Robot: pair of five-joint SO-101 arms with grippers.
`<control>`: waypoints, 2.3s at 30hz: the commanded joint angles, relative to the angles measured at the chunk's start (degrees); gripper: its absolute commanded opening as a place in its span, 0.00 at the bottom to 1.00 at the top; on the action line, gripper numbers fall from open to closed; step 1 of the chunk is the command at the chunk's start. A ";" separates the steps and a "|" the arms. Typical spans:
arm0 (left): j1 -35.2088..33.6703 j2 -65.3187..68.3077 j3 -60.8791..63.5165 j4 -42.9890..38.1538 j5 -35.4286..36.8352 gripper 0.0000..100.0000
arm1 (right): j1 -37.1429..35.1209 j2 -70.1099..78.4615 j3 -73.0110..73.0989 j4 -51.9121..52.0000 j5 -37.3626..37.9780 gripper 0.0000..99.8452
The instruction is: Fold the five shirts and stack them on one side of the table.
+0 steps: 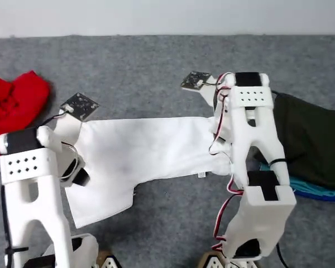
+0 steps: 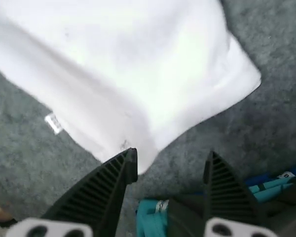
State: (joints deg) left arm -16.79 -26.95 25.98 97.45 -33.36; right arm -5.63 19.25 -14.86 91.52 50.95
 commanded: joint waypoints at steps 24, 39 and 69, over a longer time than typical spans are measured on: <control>-22.86 -1.76 -1.80 -7.21 22.68 0.01 | 0.48 9.45 -2.20 -8.48 -18.29 0.01; -23.56 -1.76 -1.89 -7.30 22.51 0.01 | 0.92 12.35 -4.40 9.71 -21.71 0.01; -23.74 -1.76 -1.71 -8.44 22.59 0.01 | -0.40 5.76 -2.29 11.03 -21.71 0.01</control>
State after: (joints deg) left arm -40.35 -26.95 25.98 90.24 -11.38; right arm -5.54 30.51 -12.40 99.60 29.49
